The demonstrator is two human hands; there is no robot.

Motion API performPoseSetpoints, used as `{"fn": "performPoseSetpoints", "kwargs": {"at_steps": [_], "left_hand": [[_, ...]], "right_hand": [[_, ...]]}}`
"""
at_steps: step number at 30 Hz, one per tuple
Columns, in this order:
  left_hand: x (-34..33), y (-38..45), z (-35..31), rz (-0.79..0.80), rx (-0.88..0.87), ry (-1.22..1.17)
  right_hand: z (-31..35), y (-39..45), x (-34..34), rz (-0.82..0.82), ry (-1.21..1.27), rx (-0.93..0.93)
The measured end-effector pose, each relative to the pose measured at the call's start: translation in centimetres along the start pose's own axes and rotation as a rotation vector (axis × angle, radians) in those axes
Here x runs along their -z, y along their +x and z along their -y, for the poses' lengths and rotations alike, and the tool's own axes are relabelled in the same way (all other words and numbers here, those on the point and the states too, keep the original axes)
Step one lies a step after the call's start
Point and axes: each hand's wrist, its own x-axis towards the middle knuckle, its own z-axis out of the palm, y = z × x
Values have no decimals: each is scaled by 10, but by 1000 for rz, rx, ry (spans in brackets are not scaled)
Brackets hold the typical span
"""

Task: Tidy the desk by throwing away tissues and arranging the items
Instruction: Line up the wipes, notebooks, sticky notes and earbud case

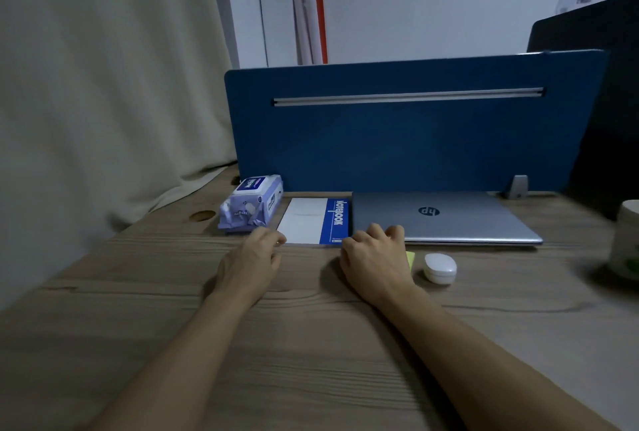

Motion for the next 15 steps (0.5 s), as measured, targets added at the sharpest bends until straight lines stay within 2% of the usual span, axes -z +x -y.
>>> {"fn": "performPoseSetpoints", "kwargs": {"at_steps": [4,8,11,15], "left_hand": [[4,-24,-22,87,-6,-163],[9,-48,-46,148,7,-352],[9,-61,-60,179,23,-412],[6,-69,-78,233,11,-344]], "right_hand": [[-14,-20,14,17,14,-47],[-48,-50,34,1,40,-203],[-81,-75,41,23,223,-321],[-109,-94,50,150,469,-380]]}}
